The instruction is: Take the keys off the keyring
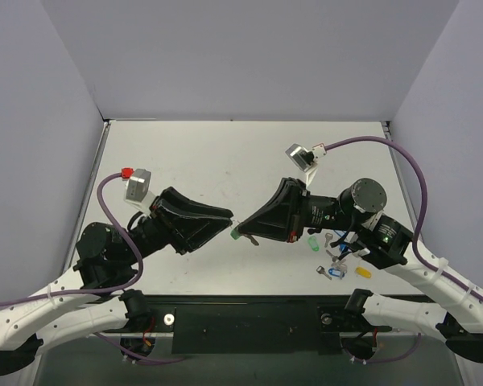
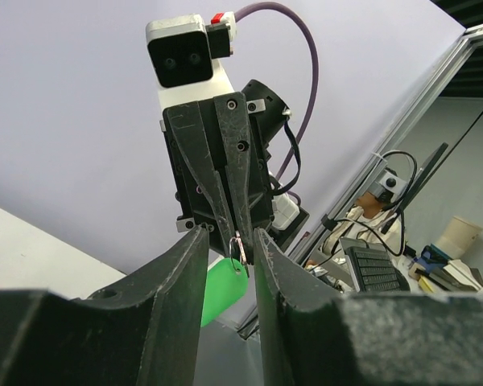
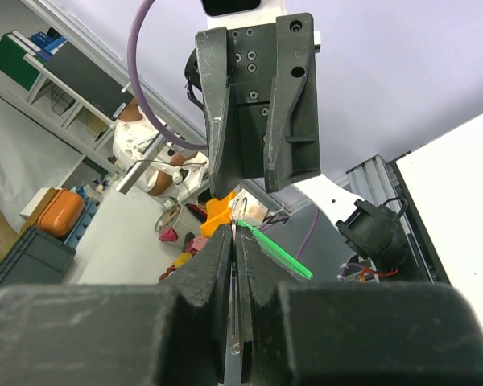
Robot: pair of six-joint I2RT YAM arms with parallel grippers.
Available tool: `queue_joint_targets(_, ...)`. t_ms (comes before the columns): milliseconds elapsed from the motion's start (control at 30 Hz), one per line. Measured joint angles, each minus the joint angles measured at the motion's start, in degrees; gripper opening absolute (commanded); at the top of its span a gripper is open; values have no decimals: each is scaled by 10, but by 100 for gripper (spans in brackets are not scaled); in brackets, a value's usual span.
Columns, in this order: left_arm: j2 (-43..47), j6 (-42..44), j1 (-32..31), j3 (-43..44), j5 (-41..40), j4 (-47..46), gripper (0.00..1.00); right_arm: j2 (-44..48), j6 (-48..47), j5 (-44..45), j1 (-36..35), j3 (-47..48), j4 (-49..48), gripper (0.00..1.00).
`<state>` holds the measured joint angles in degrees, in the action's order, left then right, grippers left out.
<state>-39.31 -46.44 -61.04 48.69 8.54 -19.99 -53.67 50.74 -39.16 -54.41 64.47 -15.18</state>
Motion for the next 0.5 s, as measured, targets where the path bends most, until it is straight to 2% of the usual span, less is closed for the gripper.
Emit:
queue_joint_targets(233,-9,-7,0,0,7,0,25,-7,0,2,0,4,0,0)
queue_joint_targets(267,-10,-7,0,0,8,0,17,-7,0,2,0,5,0,0)
queue_joint_targets(300,-11,-9,0,1,9,0,15,-7,0,2,0,5,0,0)
queue_joint_targets(333,-12,-10,0,1,10,0,8,-7,0,3,0,5,1,0)
queue_joint_targets(500,-13,-13,0,3,12,-1,0,-7,-2,4,0,5,2,0)
